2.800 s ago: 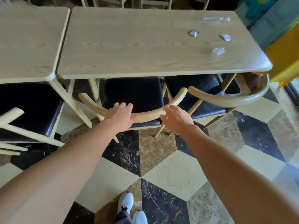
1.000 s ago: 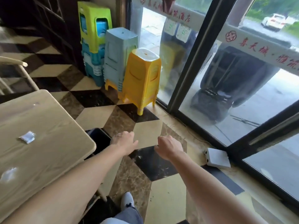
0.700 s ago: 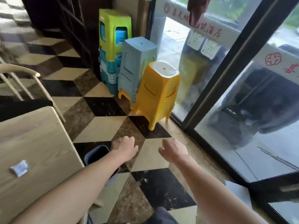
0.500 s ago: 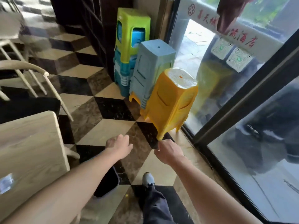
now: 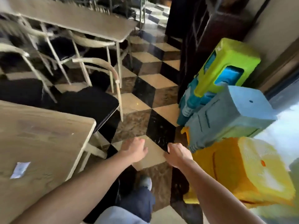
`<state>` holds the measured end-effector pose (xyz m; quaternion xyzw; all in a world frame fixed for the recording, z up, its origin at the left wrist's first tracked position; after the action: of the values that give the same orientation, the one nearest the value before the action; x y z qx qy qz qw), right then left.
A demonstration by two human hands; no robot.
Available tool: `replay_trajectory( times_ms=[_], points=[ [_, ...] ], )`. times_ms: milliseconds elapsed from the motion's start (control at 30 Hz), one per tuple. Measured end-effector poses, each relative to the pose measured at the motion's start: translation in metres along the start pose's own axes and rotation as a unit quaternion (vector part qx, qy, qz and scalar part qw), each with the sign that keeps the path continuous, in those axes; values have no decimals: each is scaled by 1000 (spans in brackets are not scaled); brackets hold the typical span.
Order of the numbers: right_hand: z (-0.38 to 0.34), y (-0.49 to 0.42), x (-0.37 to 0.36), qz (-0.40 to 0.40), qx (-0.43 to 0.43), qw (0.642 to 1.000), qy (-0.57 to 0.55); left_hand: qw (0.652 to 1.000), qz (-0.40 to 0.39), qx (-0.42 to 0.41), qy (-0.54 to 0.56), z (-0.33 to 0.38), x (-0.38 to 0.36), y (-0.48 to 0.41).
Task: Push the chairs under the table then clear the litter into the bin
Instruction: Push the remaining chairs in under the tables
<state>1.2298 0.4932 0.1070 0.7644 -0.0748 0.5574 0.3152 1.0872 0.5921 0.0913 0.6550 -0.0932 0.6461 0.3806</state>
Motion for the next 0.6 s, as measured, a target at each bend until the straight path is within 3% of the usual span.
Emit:
replay_trajectory(
  times_ms=[200, 600],
  points=[
    [-42, -159, 44, -32, 99, 994, 32, 994, 3, 104, 18, -55, 29, -130],
    [-92, -431, 188, -39, 158, 984, 69, 984, 29, 152, 83, -117, 168, -384]
  ],
)
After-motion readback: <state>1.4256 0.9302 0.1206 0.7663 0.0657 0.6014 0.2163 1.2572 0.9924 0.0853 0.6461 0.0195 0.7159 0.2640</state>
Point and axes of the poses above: each hand's wrist, its own y-axis away from the middle knuckle, its own x-axis out of the back of the hand, z = x × y, the point moved 8 cm from there along -y, towards the middle knuckle, and after that the axes turned 4 degrees about -y, right-handed, at the moved point
